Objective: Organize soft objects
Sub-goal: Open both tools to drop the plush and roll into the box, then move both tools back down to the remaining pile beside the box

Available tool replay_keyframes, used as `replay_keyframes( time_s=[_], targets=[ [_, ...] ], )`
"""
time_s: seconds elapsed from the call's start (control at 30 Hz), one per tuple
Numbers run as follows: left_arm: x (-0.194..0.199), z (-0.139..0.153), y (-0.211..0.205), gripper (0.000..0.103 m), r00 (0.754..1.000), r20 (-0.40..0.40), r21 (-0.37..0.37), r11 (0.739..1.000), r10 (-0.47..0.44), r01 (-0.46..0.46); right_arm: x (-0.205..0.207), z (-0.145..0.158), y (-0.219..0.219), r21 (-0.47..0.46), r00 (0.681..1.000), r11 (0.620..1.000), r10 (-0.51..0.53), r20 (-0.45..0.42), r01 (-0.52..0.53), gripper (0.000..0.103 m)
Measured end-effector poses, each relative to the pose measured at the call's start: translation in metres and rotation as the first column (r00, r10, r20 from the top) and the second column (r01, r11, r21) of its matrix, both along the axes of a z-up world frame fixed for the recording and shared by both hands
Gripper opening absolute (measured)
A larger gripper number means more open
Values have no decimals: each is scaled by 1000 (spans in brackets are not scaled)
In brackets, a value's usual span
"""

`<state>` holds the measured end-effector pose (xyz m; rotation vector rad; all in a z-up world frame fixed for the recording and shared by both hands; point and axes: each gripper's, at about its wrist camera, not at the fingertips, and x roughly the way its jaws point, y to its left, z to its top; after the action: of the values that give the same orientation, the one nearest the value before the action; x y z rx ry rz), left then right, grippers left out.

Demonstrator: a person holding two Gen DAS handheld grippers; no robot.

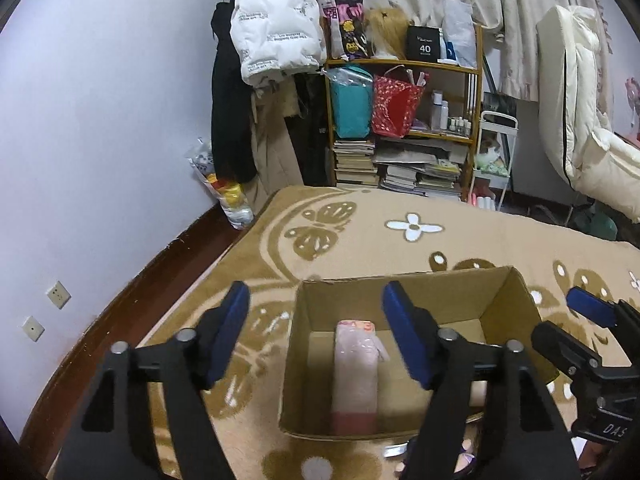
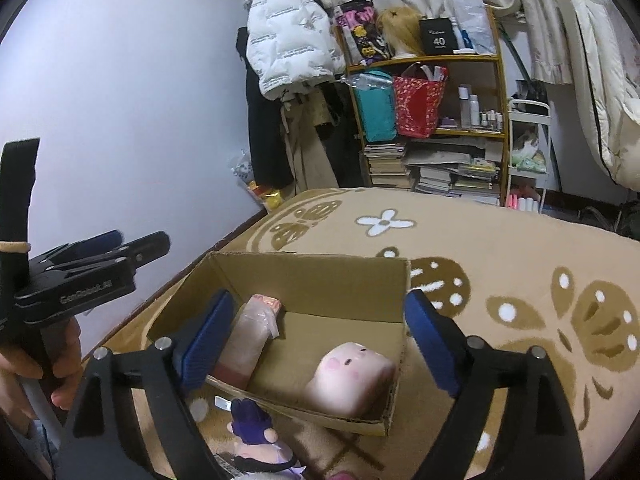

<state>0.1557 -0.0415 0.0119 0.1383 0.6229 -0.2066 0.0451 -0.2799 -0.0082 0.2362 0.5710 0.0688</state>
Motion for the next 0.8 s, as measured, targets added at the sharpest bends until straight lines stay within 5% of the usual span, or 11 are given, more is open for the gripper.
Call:
replay_keyframes(
  time_s=[0.3, 0.8],
  targets=[
    [-7, 10, 12, 100, 999, 5, 3, 999, 46, -46, -10, 4, -3, 21, 1000, 999, -28, -6, 28, 94],
    [-39, 20, 28, 102, 998, -27, 7, 999, 53, -53, -45, 9, 10, 37, 999, 999, -23, -32, 24, 94]
  ],
)
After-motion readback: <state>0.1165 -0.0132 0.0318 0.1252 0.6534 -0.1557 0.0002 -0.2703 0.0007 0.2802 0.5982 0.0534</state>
